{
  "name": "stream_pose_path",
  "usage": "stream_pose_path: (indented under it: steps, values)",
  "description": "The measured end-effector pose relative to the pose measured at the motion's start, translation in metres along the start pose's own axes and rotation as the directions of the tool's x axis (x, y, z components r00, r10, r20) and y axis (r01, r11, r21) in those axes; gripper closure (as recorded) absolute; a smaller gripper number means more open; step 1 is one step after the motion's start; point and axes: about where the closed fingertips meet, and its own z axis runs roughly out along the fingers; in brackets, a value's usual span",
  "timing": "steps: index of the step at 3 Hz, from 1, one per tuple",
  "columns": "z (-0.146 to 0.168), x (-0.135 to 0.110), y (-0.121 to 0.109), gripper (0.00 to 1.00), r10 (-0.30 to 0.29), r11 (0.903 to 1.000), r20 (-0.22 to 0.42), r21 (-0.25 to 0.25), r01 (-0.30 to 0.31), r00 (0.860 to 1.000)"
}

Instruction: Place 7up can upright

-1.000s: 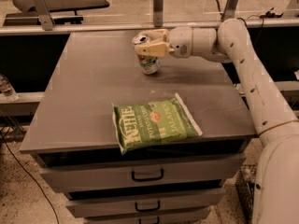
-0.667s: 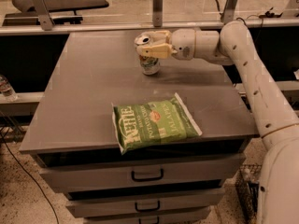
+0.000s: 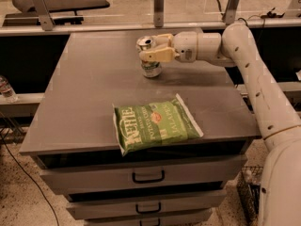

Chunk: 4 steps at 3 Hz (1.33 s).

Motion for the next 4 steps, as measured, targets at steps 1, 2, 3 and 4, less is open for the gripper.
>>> stream_pose_path:
  steps: [1, 2, 3, 4]
  values:
    - [-0.017, -0.002, 0.005, 0.0, -0.008, 0.9998, -0.013, 0.017, 0.008, 1.0]
    - [-0.035, -0.008, 0.01, 0.0, -0.021, 0.999, -0.034, 0.04, 0.022, 0.999]
    - [-0.05, -0.017, 0.019, 0.0, -0.038, 0.9974, -0.054, 0.059, 0.041, 0.998]
    - [-0.075, -0.028, 0.029, 0.0, -0.07, 0.9941, -0.089, 0.077, 0.077, 0.994]
